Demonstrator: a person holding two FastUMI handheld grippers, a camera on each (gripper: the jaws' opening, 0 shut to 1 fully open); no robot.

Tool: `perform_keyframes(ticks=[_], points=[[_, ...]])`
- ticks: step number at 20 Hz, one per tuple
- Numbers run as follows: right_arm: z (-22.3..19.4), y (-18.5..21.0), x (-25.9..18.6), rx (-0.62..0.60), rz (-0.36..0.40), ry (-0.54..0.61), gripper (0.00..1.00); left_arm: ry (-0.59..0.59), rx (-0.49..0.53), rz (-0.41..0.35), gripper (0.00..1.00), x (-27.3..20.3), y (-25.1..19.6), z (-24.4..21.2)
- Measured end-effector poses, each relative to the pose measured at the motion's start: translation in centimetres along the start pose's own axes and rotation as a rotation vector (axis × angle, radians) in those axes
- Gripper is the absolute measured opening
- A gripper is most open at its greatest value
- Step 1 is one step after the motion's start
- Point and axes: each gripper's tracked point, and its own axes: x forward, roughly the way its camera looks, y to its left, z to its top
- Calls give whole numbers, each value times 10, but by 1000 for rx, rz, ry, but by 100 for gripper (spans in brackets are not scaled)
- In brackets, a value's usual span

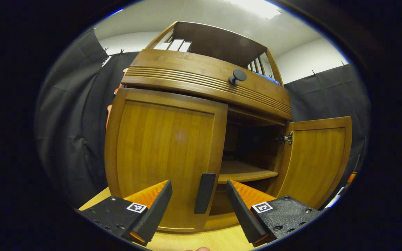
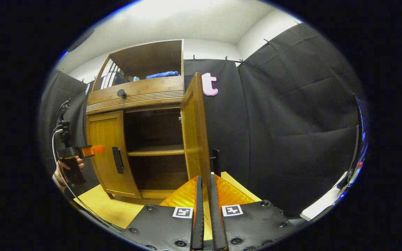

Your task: Open the right door of the double-door shoe cabinet with the right hand, and open the left door with the left hand.

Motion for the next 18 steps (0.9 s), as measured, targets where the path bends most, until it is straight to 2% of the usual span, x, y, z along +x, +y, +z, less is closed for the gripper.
perform_keyframes(ticks=[1, 2, 4, 5, 9, 10, 12, 13, 18], points=[[1, 1, -3, -8, -6, -3, 3, 7, 17, 5, 91, 10, -2, -4], [1, 7, -2, -19, 1, -3, 17, 10, 31, 12, 92, 15, -3, -11], [0, 16, -3, -26, 8, -8, 31, 4, 46, 24, 95, 20, -5, -23], [-3, 20, -1, -20, 18, -10, 45, 7, 50, 29, 92, 23, -4, -26], [-9, 41, 2, -8, 66, 4, 100, 17, 60, 51, 92, 38, -4, -40], [-7, 44, 2, -18, 64, -2, 89, 15, 73, 56, 92, 42, -3, -43], [-6, 47, 2, -43, 68, -9, 88, 14, 102, 63, 95, 50, -4, -48], [-6, 51, 3, -53, 73, -9, 88, 20, 110, 66, 92, 54, -4, -52], [-4, 56, 5, -69, 89, -17, 88, 31, 127, 117, 91, 60, 0, -58]])
